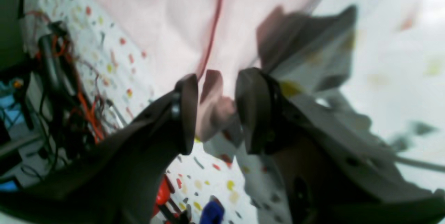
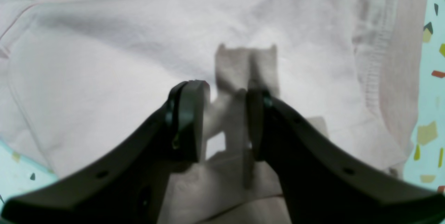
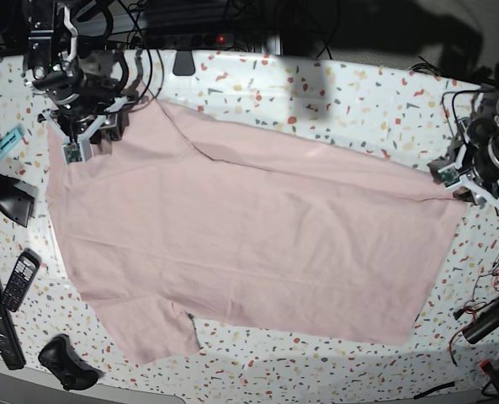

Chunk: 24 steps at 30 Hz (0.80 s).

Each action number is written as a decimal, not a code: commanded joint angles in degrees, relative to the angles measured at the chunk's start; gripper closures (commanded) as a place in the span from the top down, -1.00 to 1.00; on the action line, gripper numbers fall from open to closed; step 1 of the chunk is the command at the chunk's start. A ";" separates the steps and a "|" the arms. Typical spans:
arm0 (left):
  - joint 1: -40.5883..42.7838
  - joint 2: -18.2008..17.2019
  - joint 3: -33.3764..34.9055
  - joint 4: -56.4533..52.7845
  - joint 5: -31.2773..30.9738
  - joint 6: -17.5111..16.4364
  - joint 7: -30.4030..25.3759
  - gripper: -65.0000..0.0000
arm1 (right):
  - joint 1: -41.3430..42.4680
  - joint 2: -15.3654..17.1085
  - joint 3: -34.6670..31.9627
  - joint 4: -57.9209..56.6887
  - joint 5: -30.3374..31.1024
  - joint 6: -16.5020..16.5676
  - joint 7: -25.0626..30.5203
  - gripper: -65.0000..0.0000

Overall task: Fold the T-shirt properly
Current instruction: 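Release the shirt and reposition both grippers along the collar edge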

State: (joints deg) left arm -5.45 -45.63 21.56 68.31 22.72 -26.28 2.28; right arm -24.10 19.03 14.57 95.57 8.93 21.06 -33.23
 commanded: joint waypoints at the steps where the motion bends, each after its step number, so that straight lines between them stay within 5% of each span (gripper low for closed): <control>1: -1.38 -1.42 0.17 -0.83 0.42 0.13 0.87 -0.37 | -0.20 0.37 0.11 0.07 -1.29 -0.04 -2.43 -0.37; 5: -0.85 -1.40 0.42 -1.79 1.46 -1.44 0.87 -1.00 | -0.17 0.55 0.11 0.07 -1.29 -0.04 -2.40 -0.37; 19: 11.56 -4.48 0.39 9.44 0.15 -2.82 8.59 -1.00 | -0.24 1.79 0.11 0.24 -1.73 0.22 -4.20 -0.45; 24: 15.52 -5.66 0.33 14.62 -2.27 -2.69 13.11 -1.00 | -1.05 1.77 0.11 0.33 -1.70 3.48 -4.33 -0.45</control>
State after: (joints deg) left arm 9.67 -50.24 21.91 82.76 21.23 -27.42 15.09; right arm -24.36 20.14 14.57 95.79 8.91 23.66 -34.50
